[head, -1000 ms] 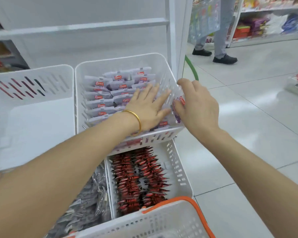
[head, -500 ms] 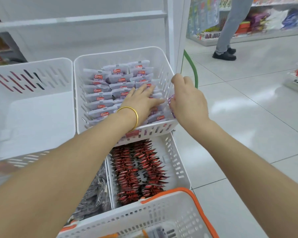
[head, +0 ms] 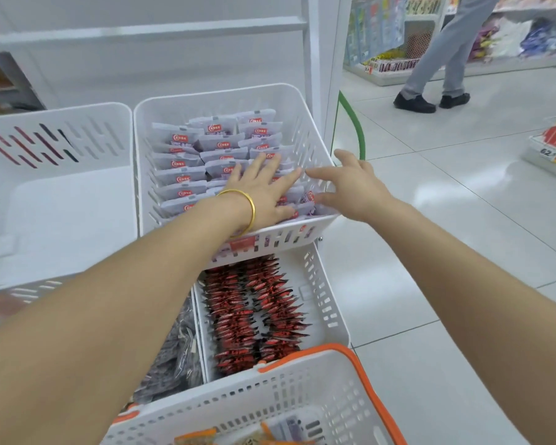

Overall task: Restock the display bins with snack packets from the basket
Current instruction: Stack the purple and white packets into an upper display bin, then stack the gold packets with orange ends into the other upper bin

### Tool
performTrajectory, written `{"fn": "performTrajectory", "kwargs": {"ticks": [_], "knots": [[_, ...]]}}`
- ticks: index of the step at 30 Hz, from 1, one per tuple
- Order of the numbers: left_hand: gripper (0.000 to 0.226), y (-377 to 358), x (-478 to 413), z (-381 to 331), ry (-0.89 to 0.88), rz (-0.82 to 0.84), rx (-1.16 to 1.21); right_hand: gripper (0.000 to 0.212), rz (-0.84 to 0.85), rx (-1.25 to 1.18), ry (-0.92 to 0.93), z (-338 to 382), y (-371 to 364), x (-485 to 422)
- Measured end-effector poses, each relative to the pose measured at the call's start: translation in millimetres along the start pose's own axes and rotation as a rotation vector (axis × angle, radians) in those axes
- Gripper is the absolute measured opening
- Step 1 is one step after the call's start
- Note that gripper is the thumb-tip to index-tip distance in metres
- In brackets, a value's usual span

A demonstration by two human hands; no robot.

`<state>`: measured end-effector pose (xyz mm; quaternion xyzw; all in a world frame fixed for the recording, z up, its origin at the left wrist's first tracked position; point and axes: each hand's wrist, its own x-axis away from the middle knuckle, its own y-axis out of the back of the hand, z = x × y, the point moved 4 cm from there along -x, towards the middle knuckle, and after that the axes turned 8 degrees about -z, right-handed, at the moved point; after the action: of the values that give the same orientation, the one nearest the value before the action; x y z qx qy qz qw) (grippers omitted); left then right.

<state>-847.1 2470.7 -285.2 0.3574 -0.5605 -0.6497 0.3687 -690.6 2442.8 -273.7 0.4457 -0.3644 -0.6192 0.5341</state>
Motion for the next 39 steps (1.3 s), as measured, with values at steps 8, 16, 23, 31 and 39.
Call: {"fn": "performTrajectory", "kwargs": {"ticks": [8, 16, 23, 31, 39], "knots": [[0.049, 45.4, 93.6, -21.9, -0.051, -0.532, 0.367, 0.041, -0.368, -0.208, 0.064, 11.4, 23.0, 79.4], [0.038, -105.0, 308.0, -74.4, 0.137, -0.085, 0.555, 0.031, -0.145, -0.611, -0.082, 3.9, -101.5, 283.3], [0.04, -176.7, 392.1, -88.9, 0.252, 0.189, 0.474, 0.054, 0.267, -0.282, -0.151, -40.7, -214.0, 341.4], [0.041, -179.7, 413.9, -84.5, 0.308, 0.162, 0.501, 0.075, 0.452, -0.238, -0.245, -42.5, -284.6, 336.3], [0.038, -200.2, 402.6, -62.9, 0.357, 0.164, 0.576, 0.021, 0.524, -0.125, -0.01, 5.2, -290.7, 329.4]]}}
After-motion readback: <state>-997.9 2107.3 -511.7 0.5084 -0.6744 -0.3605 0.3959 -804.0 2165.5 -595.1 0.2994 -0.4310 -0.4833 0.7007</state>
